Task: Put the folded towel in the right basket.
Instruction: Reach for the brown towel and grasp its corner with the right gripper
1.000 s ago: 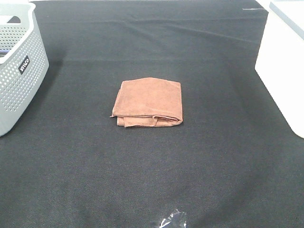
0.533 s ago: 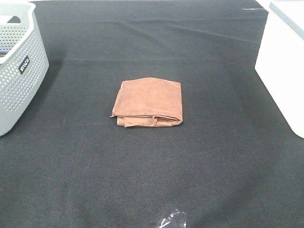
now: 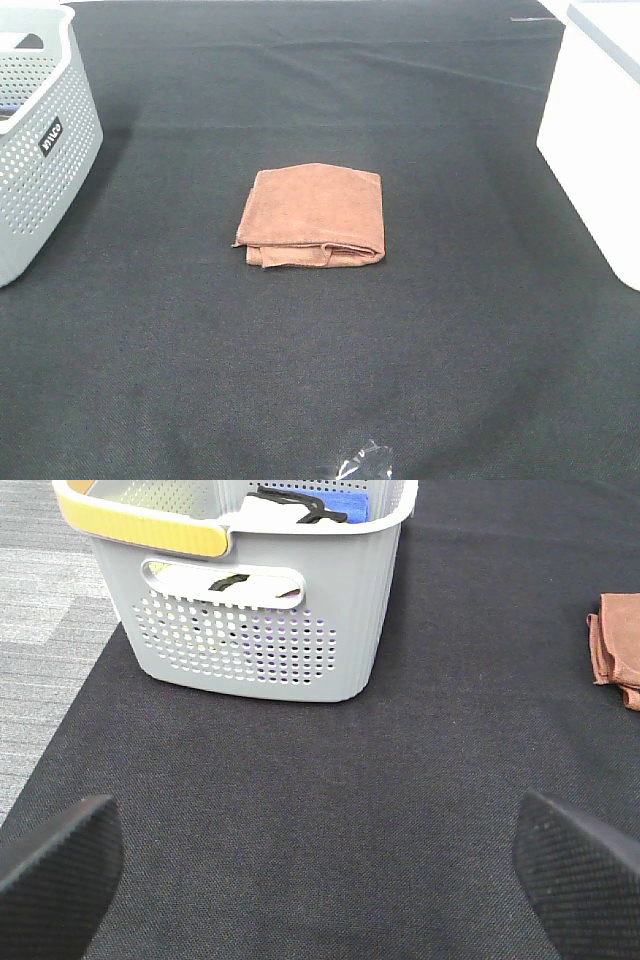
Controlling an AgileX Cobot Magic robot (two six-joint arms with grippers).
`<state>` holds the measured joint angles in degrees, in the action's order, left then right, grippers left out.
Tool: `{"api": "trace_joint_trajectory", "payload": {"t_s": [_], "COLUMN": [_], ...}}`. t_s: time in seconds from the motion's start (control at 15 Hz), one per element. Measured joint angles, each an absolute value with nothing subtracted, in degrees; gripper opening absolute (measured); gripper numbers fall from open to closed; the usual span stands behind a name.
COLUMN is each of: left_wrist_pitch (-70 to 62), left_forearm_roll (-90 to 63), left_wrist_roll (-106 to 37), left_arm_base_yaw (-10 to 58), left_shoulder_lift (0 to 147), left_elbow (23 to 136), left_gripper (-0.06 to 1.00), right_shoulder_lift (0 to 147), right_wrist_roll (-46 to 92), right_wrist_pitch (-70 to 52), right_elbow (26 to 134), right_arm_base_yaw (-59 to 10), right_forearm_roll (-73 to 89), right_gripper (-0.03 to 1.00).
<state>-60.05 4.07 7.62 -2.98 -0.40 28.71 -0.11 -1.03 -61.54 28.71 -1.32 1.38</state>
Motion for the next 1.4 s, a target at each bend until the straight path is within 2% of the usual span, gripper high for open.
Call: {"api": "trace_joint_trajectory", "payload": {"t_s": [1.4], "left_wrist_pitch": [-60.05], "left_forearm_roll": [4.07], "left_wrist_roll": [7.62], "left_arm_base_yaw": [-2.98], "left_shoulder_lift": [-0.4], "left_elbow": [28.71], "left_gripper": [0.99], "right_shoulder_lift": [-0.11], "right_wrist_roll": [2.01], "right_wrist_pitch": [-61.54], "right_elbow": [28.71], "right_arm_base_yaw": [-1.32], "right_forearm_roll": [2.92], "right_gripper": [0.97]}}
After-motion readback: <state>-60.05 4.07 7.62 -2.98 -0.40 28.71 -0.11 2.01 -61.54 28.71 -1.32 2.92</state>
